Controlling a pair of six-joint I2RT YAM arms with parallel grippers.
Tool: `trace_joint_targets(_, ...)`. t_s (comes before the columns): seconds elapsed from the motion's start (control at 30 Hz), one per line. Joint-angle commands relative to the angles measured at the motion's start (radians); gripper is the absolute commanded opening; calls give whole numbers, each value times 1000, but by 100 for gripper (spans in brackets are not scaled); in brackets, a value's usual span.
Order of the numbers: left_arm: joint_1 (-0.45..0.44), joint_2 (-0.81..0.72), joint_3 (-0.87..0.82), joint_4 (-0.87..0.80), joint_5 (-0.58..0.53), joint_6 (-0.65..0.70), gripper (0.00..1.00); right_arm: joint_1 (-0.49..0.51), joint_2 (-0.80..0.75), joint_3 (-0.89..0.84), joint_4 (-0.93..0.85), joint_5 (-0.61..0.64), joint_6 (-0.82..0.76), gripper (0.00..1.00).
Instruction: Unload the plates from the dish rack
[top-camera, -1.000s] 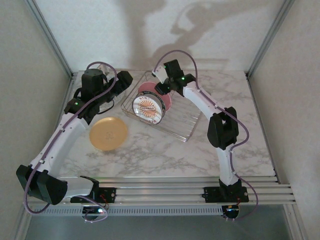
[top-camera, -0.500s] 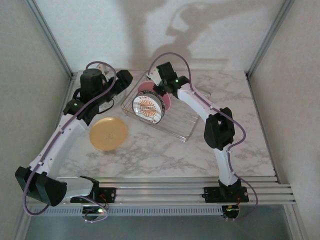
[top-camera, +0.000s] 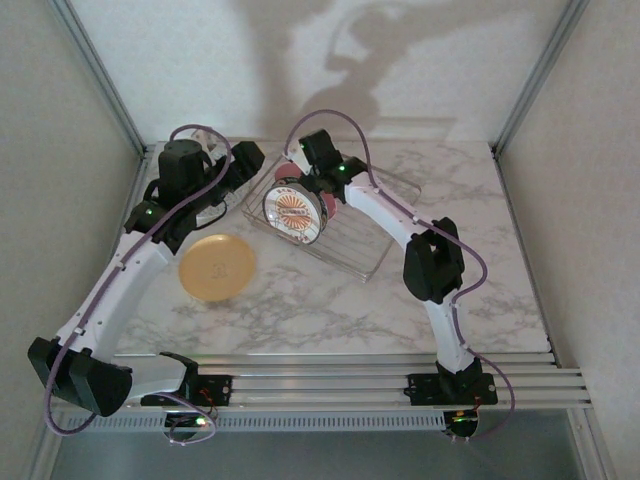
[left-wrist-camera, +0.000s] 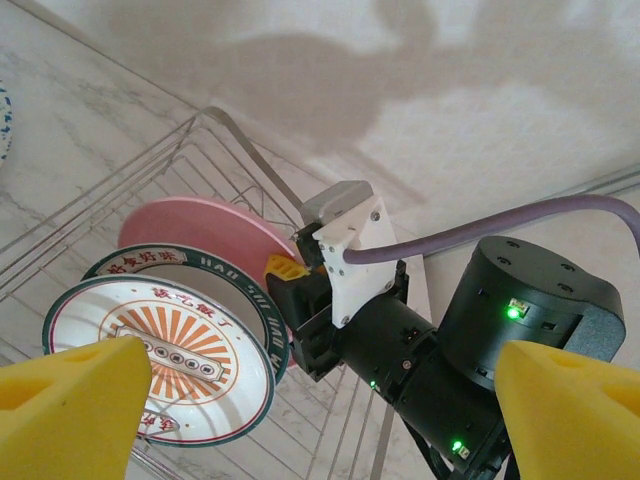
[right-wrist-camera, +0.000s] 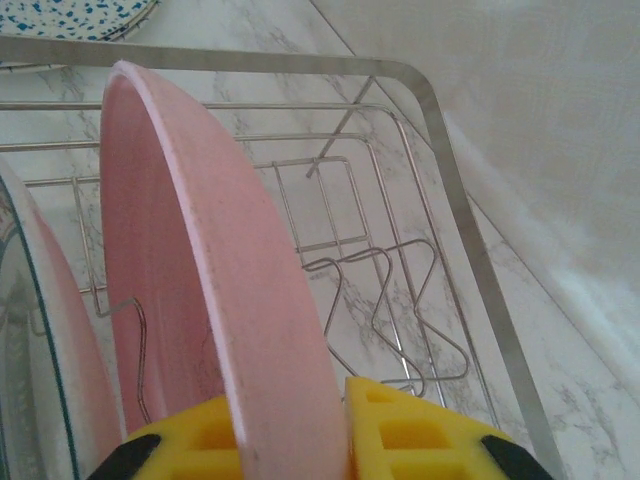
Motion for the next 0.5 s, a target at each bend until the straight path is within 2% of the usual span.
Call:
trace_joint_targets(0.0, -9, -30, -15, 31, 5, 3, 89, 4, -56, 14, 36, 91, -1, 0)
trace_joint_targets(0.47, -11, -24, -6, 51, 26, 4, 89, 3, -216, -53, 130, 229, -109, 0)
